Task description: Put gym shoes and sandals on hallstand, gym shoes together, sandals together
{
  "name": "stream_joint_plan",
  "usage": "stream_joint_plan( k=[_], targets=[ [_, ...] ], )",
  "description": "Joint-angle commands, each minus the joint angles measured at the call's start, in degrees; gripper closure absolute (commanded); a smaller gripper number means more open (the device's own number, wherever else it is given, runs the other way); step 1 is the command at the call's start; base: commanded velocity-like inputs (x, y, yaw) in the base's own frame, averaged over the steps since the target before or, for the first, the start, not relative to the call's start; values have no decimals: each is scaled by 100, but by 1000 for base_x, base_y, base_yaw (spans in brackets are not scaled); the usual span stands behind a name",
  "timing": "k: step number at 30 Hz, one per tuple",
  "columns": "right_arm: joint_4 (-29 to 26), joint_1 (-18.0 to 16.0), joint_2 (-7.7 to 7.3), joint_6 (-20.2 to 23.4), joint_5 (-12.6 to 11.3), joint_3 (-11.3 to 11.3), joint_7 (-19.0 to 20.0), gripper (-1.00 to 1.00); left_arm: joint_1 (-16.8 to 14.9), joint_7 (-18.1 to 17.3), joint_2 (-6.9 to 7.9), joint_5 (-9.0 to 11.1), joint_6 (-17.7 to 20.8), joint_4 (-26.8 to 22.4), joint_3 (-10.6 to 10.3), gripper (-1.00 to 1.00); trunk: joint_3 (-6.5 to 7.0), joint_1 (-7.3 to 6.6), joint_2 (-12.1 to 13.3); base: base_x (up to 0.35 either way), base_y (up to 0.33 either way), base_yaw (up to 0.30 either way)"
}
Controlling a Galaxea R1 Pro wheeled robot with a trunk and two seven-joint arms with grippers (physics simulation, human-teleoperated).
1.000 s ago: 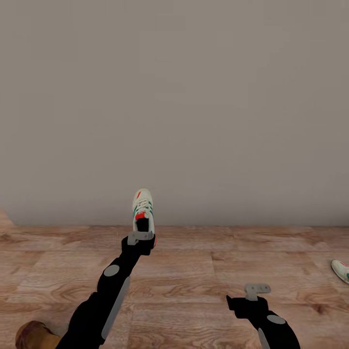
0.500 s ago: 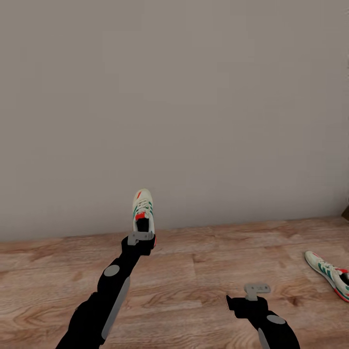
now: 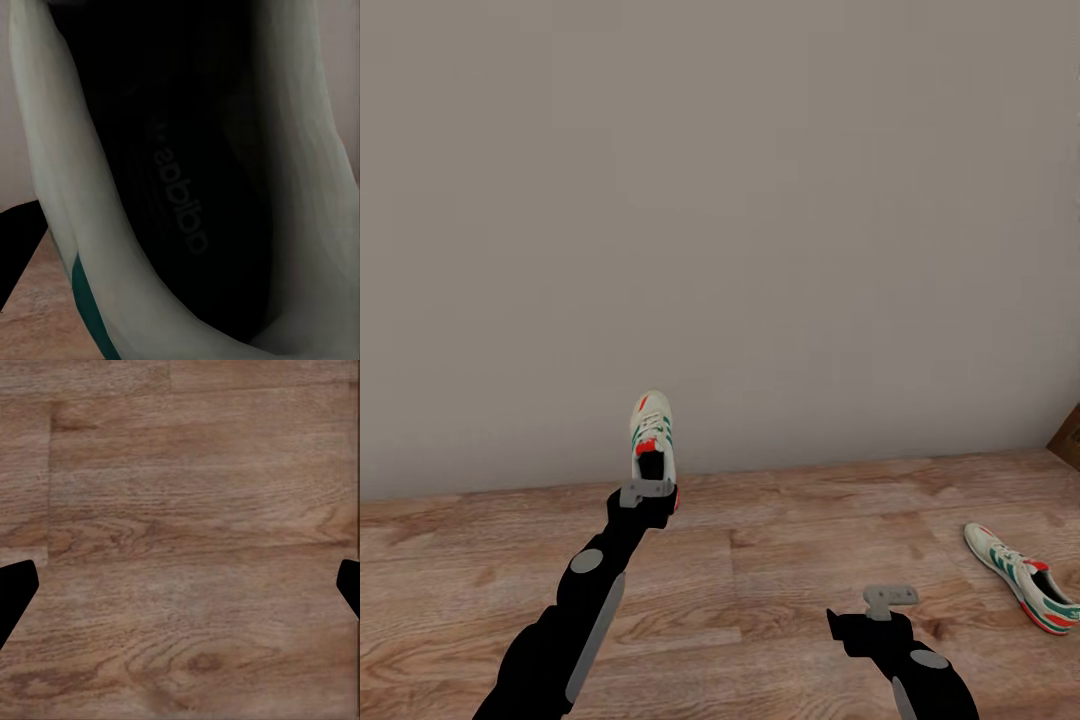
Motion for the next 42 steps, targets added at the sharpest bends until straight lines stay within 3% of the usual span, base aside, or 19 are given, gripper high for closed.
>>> stream_joint_plan(
  k=[1,12,17,21,29,42],
  targets=[
    [-7,-3,0,28,13,1,-1,-100,-2,49,12,41,7,-7,9,100,-5,-1,-2,1,-59,0],
    [-7,-2,2,30,13,1,-1,-100,287,49,65,52,-1263,-4,331,100,-5,-1,-2,0,-13,0],
    [-7,-2,2,30,13,1,-1,-100,323,23,67,62,-1398,-4,725,100,-5,-1,-2,0,0,0],
    [-7,-3,2,30,13,1,-1,-100,335,21,61,55,-1435,-4,899,100,-5,-1,-2,0,0,0],
    [0,-3,2,30,13,1,-1,-100,336,14,59,59,-1454,-4,924,100,-5,-1,-2,0,-103,0],
    [1,-3,2,29,13,1,-1,-100,336,12,52,53,-1457,148,922,100,-5,-1,-2,0,-330,0]
  ],
)
